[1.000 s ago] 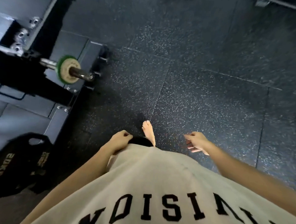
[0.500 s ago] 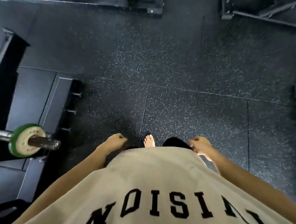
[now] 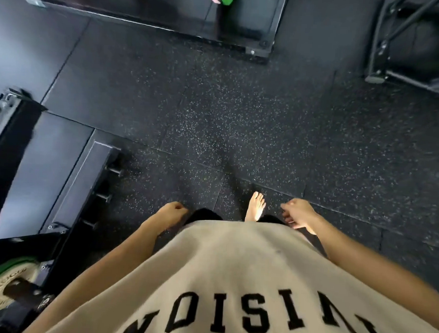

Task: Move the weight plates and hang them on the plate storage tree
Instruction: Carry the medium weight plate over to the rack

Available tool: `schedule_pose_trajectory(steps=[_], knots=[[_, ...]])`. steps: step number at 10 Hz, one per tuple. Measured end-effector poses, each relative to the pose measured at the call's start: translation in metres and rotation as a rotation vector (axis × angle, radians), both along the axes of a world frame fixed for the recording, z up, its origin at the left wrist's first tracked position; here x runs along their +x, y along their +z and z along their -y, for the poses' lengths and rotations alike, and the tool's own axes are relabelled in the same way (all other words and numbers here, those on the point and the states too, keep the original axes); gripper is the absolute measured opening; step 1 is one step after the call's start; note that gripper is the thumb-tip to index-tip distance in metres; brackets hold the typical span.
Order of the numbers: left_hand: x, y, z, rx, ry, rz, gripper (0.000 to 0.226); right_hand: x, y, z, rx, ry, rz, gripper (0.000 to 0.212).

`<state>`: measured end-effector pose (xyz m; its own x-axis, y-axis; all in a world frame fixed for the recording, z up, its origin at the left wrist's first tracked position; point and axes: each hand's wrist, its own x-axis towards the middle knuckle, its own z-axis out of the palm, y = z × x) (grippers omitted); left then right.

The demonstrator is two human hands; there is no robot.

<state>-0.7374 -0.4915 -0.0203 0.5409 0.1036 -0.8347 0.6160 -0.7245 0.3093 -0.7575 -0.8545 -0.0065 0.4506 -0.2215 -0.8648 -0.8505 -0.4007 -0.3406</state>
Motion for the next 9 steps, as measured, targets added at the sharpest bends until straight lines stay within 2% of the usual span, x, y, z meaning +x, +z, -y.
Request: schedule_pose_trajectory(steps=[2, 3, 4, 5, 6, 7, 8, 9], knots=[[0.084, -0.005, 0.011, 0.062, 0.279, 0.038, 0.027, 0.166, 0.017, 0.009, 0.027, 0.172, -0.024, 0.015], [0.109, -0.013, 0.014, 0.058, 0.255, -0.022, 0.035, 0.216, 0.006, 0.003, 0.016, 0.236, -0.025, 0.013], [0.167, -0.036, -0.001, -0.022, 0.288, -0.091, 0.033, 0.305, -0.002, -0.022, -0.016, 0.372, -0.041, 0.016], [0.218, -0.048, -0.026, -0.049, 0.359, -0.092, 0.033, 0.371, -0.002, -0.044, -0.062, 0.421, -0.033, 0.015], [0.300, -0.034, -0.071, -0.086, 0.508, -0.080, 0.026, 0.477, 0.015, -0.091, -0.127, 0.532, -0.069, 0.015], [0.358, -0.015, -0.105, -0.102, 0.626, -0.036, 0.007, 0.530, 0.013, -0.119, -0.136, 0.554, 0.006, 0.016], [0.442, 0.003, -0.162, -0.126, 0.772, 0.037, 0.015, 0.634, 0.028, -0.198, -0.116, 0.574, 0.027, 0.016], [0.491, 0.006, -0.195, -0.152, 0.822, 0.044, 0.014, 0.675, 0.019, -0.239, -0.101, 0.683, 0.024, 0.016]])
